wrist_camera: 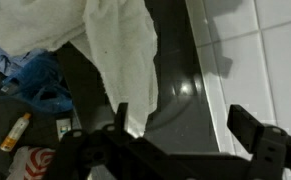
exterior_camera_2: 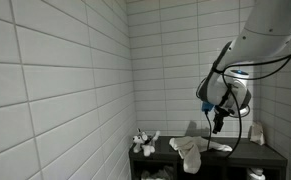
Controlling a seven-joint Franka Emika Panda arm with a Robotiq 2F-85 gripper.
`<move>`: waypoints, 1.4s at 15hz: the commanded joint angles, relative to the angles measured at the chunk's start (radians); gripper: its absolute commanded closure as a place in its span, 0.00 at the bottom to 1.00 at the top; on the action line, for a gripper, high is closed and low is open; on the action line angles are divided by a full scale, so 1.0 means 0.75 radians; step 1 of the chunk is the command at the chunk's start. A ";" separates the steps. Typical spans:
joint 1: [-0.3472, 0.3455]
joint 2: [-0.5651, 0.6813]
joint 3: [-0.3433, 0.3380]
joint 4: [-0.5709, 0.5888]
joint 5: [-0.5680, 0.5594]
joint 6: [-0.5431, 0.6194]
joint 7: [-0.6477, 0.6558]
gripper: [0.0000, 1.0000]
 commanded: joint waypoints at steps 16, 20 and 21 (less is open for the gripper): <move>-0.148 0.093 0.071 0.149 -0.185 0.030 0.374 0.00; -0.135 0.110 0.055 0.146 -0.148 0.049 0.375 0.00; -0.135 0.113 0.052 0.146 -0.147 0.049 0.378 0.00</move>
